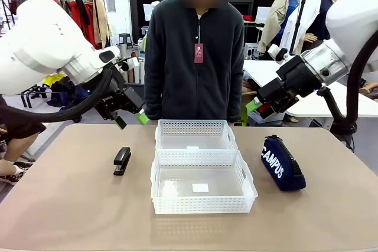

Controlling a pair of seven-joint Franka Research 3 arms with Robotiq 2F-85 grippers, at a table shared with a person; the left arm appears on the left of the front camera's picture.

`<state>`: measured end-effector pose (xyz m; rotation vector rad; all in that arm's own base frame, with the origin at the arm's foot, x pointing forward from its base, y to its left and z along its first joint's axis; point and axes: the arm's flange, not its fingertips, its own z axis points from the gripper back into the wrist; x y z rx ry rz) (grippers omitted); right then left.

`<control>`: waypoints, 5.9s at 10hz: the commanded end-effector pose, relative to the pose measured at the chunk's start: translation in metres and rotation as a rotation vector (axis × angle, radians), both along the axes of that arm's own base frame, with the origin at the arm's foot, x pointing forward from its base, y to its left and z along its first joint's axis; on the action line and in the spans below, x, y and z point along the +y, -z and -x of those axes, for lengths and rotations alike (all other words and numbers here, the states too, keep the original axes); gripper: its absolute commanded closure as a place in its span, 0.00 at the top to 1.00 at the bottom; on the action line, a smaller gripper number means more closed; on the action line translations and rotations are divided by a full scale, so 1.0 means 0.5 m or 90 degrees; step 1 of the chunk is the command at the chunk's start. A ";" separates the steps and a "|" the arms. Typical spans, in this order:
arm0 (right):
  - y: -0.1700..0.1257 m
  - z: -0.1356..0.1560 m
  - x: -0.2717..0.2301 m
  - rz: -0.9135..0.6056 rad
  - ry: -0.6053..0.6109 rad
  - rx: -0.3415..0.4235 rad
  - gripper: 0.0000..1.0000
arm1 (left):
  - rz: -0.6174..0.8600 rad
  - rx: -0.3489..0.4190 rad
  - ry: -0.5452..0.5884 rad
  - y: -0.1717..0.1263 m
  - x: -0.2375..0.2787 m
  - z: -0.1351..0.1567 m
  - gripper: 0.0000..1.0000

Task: Distribute items into two baskets.
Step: Pick up the Pencil pouch that the person points to.

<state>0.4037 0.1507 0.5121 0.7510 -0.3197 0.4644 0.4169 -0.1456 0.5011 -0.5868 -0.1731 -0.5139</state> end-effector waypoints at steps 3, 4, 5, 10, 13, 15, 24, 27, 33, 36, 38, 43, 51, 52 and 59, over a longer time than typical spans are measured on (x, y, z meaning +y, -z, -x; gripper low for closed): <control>-0.077 -0.046 -0.005 -0.191 0.035 0.088 1.00 | 0.186 0.104 -0.020 -0.096 0.018 -0.069 1.00; -0.095 -0.055 -0.012 -0.242 0.049 0.110 1.00 | 0.231 0.107 -0.015 -0.113 0.027 -0.073 1.00; -0.103 -0.060 -0.017 -0.276 0.055 0.117 1.00 | 0.270 0.105 -0.013 -0.125 0.040 -0.076 1.00; -0.125 -0.084 -0.056 -0.389 0.065 0.126 1.00 | 0.405 0.100 -0.031 -0.139 0.073 -0.086 1.00; -0.117 -0.078 -0.064 -0.372 0.073 0.136 1.00 | 0.370 0.120 -0.047 -0.145 0.074 -0.090 1.00; -0.118 -0.090 -0.065 -0.422 0.066 0.143 1.00 | 0.438 0.146 -0.052 -0.152 0.083 -0.100 1.00; -0.220 -0.128 -0.125 -0.551 0.002 0.265 1.00 | 0.602 0.247 -0.081 -0.236 0.146 -0.125 1.00; -0.224 -0.133 -0.134 -0.537 0.013 0.268 1.00 | 0.605 0.253 -0.091 -0.228 0.154 -0.130 1.00; -0.208 -0.123 -0.130 -0.545 0.013 0.248 1.00 | 0.591 0.236 -0.088 -0.224 0.148 -0.127 1.00; -0.208 -0.123 -0.130 -0.545 0.013 0.248 1.00 | 0.591 0.236 -0.088 -0.224 0.148 -0.127 1.00; -0.208 -0.123 -0.130 -0.545 0.013 0.248 1.00 | 0.591 0.236 -0.088 -0.224 0.148 -0.127 1.00; -0.208 -0.123 -0.130 -0.545 0.013 0.248 1.00 | 0.591 0.236 -0.088 -0.224 0.148 -0.127 1.00; -0.208 -0.123 -0.130 -0.545 0.013 0.248 1.00 | 0.591 0.236 -0.088 -0.224 0.148 -0.127 1.00; -0.208 -0.123 -0.130 -0.545 0.013 0.248 1.00 | 0.591 0.236 -0.088 -0.224 0.148 -0.127 1.00; -0.241 -0.095 -0.080 -0.427 0.056 0.235 1.00 | 0.591 0.236 -0.088 -0.224 0.148 -0.127 1.00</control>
